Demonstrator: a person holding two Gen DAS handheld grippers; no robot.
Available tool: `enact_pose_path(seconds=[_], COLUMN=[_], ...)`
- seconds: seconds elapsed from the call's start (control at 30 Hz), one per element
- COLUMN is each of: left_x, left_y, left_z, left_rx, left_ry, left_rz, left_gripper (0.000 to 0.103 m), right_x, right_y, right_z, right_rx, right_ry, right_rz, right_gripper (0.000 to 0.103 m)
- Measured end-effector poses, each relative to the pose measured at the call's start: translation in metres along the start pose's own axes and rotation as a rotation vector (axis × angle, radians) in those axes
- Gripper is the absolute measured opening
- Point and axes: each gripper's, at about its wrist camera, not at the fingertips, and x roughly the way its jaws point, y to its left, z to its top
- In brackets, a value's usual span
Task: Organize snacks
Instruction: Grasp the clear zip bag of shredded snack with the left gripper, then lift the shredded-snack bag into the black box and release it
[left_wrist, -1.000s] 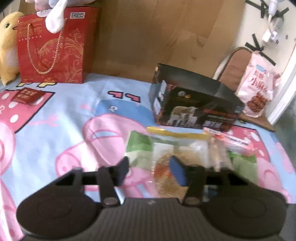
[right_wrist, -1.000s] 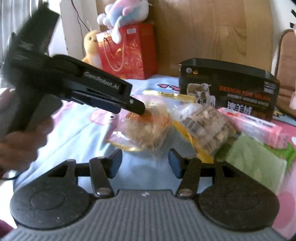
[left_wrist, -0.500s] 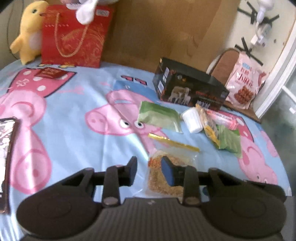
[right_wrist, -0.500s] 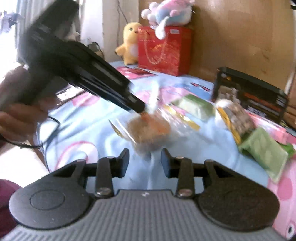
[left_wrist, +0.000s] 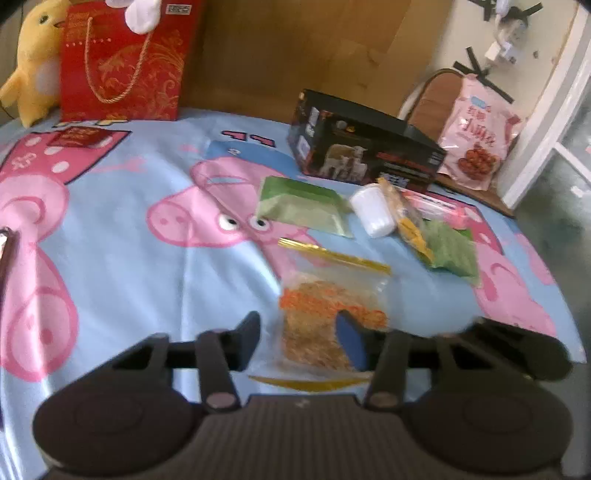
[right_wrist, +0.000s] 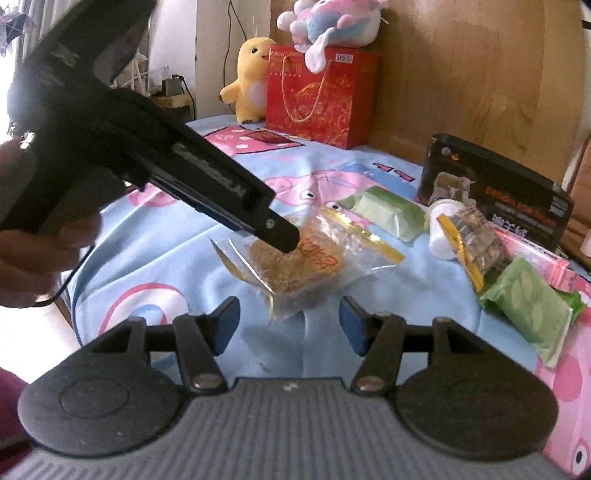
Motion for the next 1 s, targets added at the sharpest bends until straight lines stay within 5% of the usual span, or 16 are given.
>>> enact_pose_path(seconds=[0.13, 0.53, 0.83, 1.0], left_x=[-0.003, -0.020, 0.059, 0.110], left_y=[-0.012, -0.065, -0.084, -0.086], left_z=[0.002, 0.078, 0.181, 0.205], left_rx=[0.042, 0.198, 0.229, 0.229], left_ry=[-0.018, -0.225, -0.232, -0.184], left_rz=[0.027, 0.015, 0.013, 0.012], left_gripper=[0.031, 0.031, 0.031, 0.031], right_x=[0.008, -0.019, 0.027, 0.057], right_y=[-0.004, -0.048, -0.143, -0.183], right_z=[0.007, 0.051, 0.110, 0.118], right_rx=[0.029, 0.075, 0.189, 0.252], right_ry=[-0.003, -0.231, -0.221, -0.160], right_rz=[-0.012, -0.136, -0.214, -0.250], right_gripper=[0.045, 0.043, 0.041, 0.041])
